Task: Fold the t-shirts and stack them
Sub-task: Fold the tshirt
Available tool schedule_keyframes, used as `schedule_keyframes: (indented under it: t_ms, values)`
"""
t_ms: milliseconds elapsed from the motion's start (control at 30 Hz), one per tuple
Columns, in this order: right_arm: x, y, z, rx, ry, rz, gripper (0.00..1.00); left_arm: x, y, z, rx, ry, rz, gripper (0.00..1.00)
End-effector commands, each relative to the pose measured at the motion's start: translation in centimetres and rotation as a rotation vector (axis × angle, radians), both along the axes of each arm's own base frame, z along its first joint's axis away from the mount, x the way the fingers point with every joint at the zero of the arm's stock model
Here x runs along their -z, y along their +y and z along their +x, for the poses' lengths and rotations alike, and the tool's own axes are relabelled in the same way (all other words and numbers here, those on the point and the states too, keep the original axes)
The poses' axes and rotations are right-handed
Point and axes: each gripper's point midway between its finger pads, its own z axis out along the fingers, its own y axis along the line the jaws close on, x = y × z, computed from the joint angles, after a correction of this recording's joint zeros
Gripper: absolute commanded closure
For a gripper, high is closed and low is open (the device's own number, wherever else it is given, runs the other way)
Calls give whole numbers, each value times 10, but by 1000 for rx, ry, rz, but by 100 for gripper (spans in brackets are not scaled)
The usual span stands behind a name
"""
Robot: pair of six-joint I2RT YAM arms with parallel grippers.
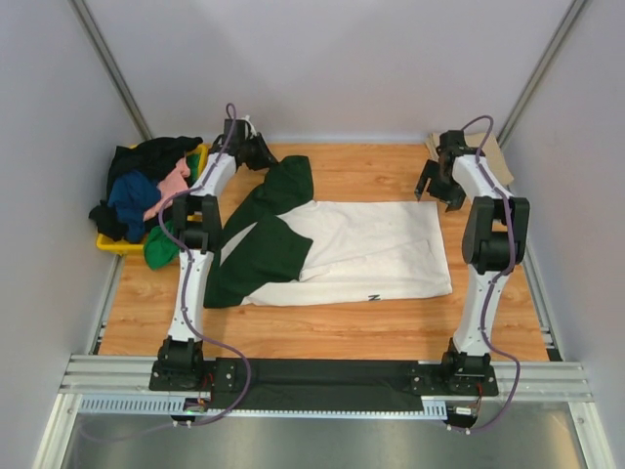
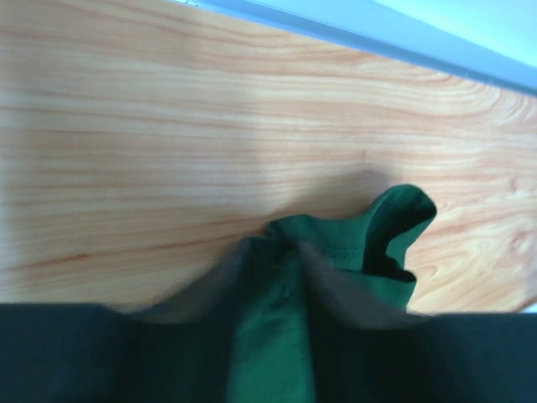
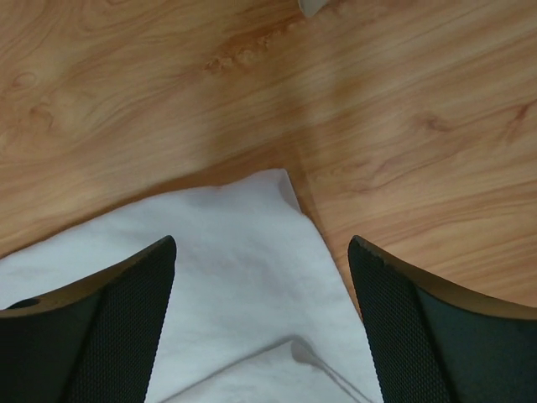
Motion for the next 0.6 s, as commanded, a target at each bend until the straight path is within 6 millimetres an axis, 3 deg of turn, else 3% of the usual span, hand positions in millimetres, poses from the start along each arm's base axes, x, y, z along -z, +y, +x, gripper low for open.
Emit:
schedule_keyframes:
  t_ms: [0, 100, 267, 300, 367, 400, 533, 567]
  values:
    - [19, -6, 6, -21, 56, -42, 17, 4, -15, 3, 23, -13, -43, 72]
    - [33, -4, 14, -28, 70, -35, 28, -12, -11, 6, 5, -41, -31, 95]
    - [40, -5, 31, -38, 49, -38, 49, -56, -5, 12, -5, -115, -36, 100]
    - [44, -5, 31, -41, 56, -38, 63, -63, -4, 12, -7, -125, -38, 100]
    - [45, -2, 33, -46, 54, -27, 80, -85, 1, 12, -9, -159, -37, 100]
    - [44, -2, 32, -46, 55, -22, 96, -96, 2, 12, -9, -175, -39, 100]
    - [34, 2, 29, -53, 42, -4, 100, -146, 11, 4, -3, -235, -31, 100]
    - [30, 2, 29, -55, 36, -3, 100, -171, 12, -2, -1, -266, -31, 100]
